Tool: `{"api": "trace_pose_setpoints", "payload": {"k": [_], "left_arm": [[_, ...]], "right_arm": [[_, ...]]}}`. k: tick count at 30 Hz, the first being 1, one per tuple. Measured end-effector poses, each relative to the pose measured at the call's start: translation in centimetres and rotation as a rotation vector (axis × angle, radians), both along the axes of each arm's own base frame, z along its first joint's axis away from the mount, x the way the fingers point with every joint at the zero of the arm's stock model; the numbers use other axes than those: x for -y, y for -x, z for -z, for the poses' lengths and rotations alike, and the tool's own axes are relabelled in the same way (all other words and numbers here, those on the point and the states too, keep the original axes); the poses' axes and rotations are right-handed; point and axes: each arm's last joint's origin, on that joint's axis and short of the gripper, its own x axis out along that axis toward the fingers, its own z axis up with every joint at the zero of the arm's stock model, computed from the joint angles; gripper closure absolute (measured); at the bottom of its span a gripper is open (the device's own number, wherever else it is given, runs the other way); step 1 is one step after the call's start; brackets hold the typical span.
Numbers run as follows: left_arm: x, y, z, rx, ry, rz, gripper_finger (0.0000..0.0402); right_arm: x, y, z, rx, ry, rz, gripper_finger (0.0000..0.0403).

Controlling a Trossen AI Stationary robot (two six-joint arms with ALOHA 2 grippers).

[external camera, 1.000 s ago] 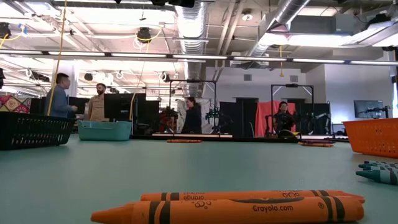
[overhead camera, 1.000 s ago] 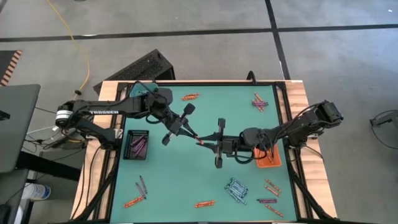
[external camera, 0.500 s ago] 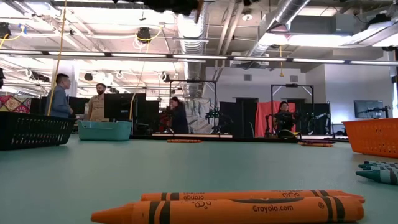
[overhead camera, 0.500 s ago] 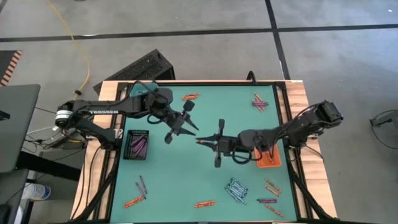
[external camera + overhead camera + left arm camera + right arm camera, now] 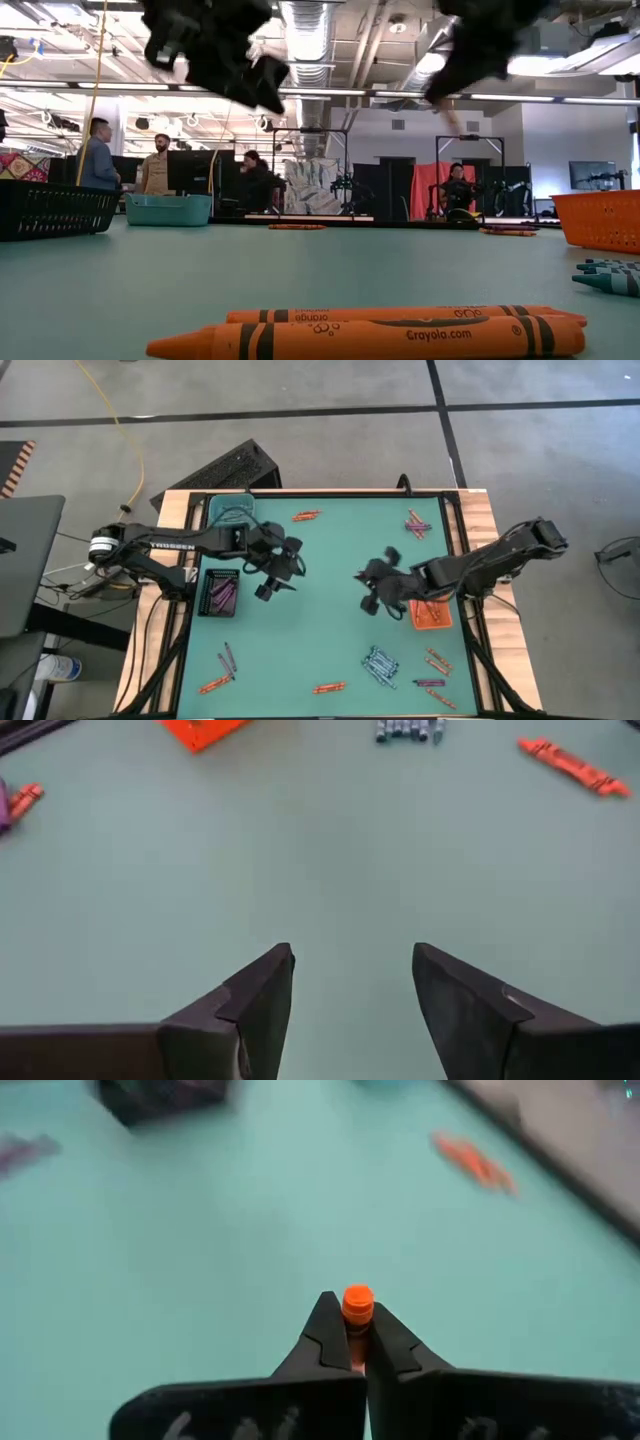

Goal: Sort crayons
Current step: Put the orange crayon into the orange bin

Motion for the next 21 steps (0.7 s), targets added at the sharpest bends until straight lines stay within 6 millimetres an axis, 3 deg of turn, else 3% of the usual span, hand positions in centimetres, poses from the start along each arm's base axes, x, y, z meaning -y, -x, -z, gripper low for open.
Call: {"api": "trace_pose_setpoints", "payload": {"k": [3,10,15,21], "left_arm": [[0.7,0.3,2.1,0.018,-0.001,-0.011,0.0205],[2.4,0.8,4.7,0.116,-0.014,-0.007,0.0205],[3.3,1.2,5.6,0.142,-0.024,0.013,0.0205],[3.8,1.2,5.6,0.136,-0.034,0.003,0.0205]], "right_arm": [[0.4,2.6,-0.1,-0.088,-0.118,0.122,0.0402],[0.5,7.9,0.8,-0.405,-0.278,0.452,0.0401],[-0.2,9.2,2.2,-0.522,-0.388,0.526,0.0401],[-0.6,9.4,3.9,-0.54,-0.446,0.543,0.0401]]}}
